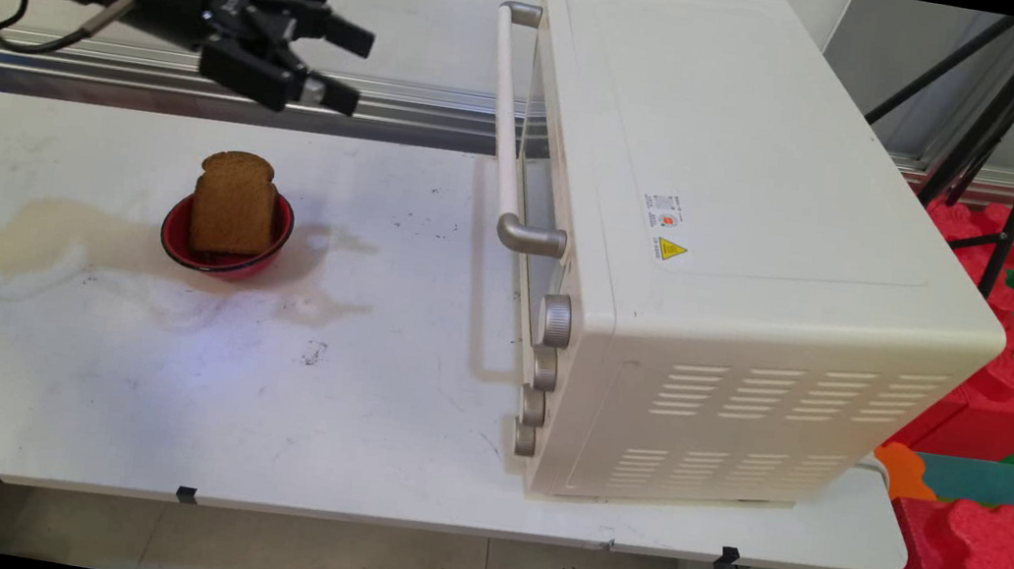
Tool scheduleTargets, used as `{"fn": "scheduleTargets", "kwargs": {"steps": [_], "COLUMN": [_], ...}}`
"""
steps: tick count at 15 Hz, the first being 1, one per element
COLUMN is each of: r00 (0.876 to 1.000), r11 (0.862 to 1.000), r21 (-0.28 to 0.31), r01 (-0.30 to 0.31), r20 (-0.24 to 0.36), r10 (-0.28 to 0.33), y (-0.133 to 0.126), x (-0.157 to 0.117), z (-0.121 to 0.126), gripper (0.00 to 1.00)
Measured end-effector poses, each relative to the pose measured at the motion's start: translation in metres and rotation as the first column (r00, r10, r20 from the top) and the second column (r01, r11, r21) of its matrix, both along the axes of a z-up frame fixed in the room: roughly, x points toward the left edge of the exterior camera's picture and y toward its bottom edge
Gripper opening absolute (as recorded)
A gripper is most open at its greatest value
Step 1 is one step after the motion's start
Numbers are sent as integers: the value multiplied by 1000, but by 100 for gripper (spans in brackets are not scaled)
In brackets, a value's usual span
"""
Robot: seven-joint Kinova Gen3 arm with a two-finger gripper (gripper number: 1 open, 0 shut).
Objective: Open the oven
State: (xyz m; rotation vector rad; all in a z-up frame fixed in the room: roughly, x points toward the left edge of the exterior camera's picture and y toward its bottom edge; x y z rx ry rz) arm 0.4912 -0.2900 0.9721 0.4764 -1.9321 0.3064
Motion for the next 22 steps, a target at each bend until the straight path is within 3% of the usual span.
{"fn": "scheduleTargets", "kwargs": {"steps": [10, 22], "r00": [1000, 1000], "r11": [1000, 999], "r21": [-25, -50], "r01": [-4, 7], "r20": [-29, 3], "r10": [3, -7], "y": [-36, -69], "x": [-43, -80], "z": [2, -14], "gripper": [100, 100]}}
